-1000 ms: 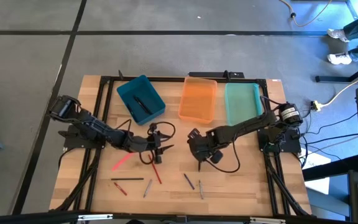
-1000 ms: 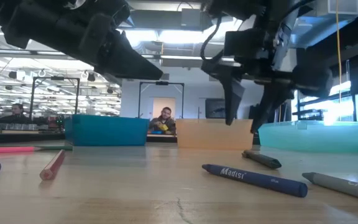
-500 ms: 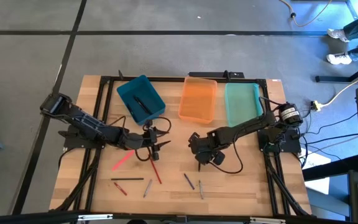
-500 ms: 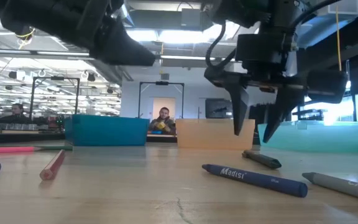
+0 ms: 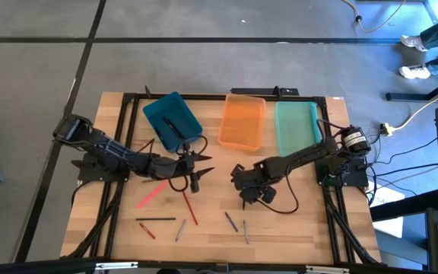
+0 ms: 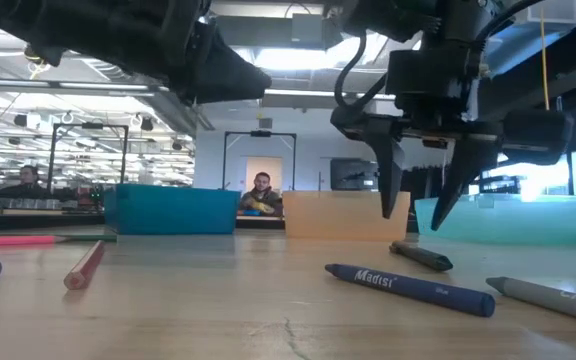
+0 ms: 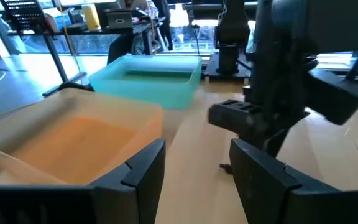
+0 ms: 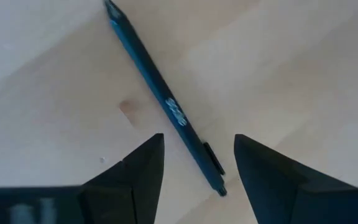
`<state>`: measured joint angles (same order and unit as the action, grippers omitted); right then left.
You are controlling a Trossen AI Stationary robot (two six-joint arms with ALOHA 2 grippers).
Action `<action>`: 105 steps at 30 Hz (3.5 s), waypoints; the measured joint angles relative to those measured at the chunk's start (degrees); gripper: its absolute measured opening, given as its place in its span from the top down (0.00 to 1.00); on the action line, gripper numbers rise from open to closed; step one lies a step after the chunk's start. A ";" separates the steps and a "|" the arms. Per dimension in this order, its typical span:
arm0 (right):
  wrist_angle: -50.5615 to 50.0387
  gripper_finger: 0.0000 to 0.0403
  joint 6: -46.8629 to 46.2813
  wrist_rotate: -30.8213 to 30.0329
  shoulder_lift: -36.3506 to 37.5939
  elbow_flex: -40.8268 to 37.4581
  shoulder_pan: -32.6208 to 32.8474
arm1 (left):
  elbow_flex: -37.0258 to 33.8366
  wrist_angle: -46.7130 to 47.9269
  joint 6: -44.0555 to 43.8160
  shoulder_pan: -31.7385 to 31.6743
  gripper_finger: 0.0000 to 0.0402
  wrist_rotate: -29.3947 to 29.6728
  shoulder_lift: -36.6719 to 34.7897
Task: Sort crayons/erasers/pens/pencils in bins
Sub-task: Put the black pen into the blue bin
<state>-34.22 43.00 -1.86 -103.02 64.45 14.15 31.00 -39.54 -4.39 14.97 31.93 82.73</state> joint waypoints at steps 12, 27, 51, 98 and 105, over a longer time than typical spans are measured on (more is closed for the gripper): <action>2.00 0.51 4.92 3.50 -4.87 0.16 -0.09 | 0.00 8.88 -3.03 3.17 0.58 6.90 -6.64; 5.12 0.58 2.03 12.97 -6.49 0.15 -3.26 | -0.02 10.57 -7.29 3.43 0.58 6.80 -6.68; 5.39 0.89 -6.42 19.57 -6.63 -0.08 -7.12 | -0.02 23.11 -10.49 8.64 0.58 15.08 -13.68; 51.77 0.89 -45.86 -2.24 -12.72 15.80 -21.22 | -0.04 47.29 -34.30 22.33 0.58 42.08 -26.66; 55.67 0.89 -53.94 -3.51 -19.02 22.65 -26.00 | -0.02 54.23 -43.84 24.31 0.58 45.17 -26.09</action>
<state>21.45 -10.94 -5.38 -122.04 87.10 -11.85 30.98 14.69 -48.24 39.28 77.10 56.64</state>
